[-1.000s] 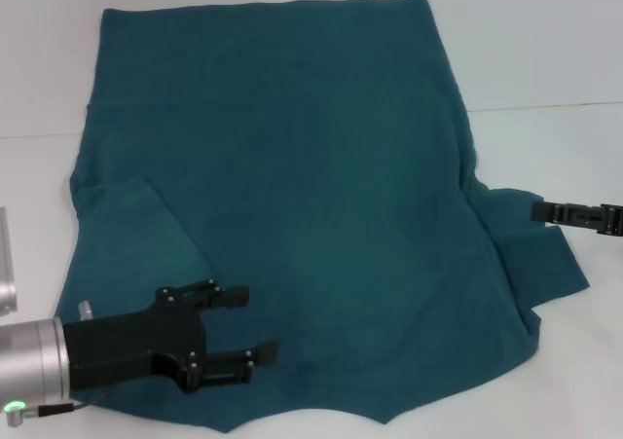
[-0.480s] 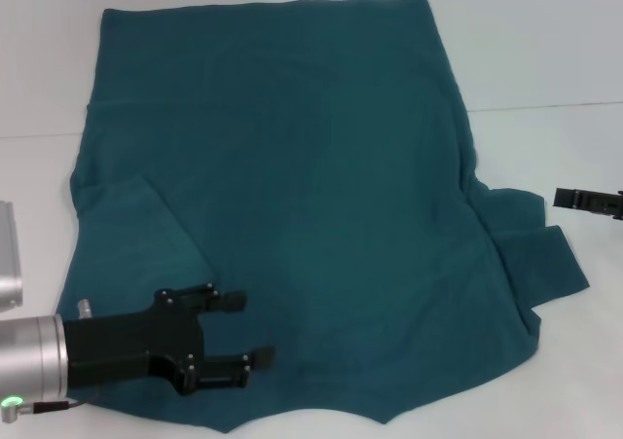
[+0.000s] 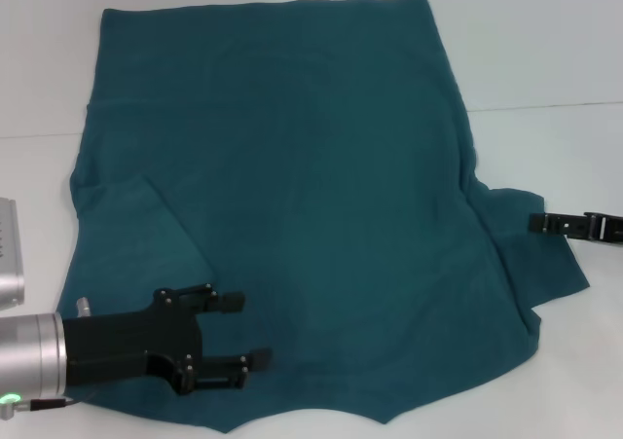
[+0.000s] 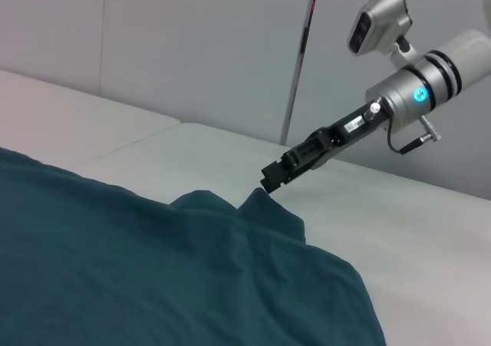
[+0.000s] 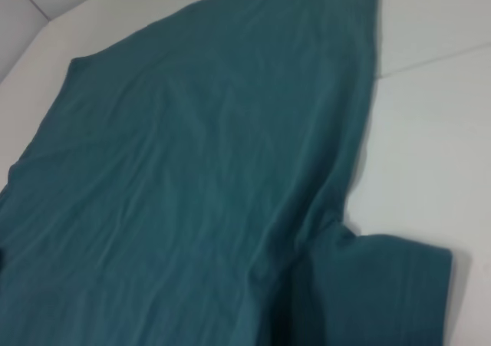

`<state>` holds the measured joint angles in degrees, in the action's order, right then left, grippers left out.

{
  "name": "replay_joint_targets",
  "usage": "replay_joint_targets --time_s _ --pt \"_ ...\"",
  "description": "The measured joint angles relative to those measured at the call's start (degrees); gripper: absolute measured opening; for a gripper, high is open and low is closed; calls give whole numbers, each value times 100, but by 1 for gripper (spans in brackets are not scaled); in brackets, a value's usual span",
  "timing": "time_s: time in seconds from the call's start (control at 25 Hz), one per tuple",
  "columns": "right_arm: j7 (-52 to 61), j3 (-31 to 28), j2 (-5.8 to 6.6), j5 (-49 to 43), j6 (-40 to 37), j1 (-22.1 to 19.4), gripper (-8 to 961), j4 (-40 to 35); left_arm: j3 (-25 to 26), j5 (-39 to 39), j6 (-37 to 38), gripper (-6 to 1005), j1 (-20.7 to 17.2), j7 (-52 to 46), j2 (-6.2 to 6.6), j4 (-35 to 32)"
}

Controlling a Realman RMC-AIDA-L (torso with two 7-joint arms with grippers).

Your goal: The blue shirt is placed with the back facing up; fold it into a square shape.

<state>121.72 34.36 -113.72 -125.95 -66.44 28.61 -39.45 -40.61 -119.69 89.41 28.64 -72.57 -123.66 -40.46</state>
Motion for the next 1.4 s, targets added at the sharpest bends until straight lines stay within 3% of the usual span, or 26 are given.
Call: replay_joint_targets --time_s 0.72,0.96,1.4 --pt "-50 59 -104 -52 444 115 896 319 0 -37 -83 825 31 -12 -9 20" --pt "-52 39 -135 -44 454 122 820 307 0 -37 -83 825 36 -44 -9 9" --pt "-52 -16 -153 -12 459 111 355 263 34 -36 -82 824 32 -46 -9 2"
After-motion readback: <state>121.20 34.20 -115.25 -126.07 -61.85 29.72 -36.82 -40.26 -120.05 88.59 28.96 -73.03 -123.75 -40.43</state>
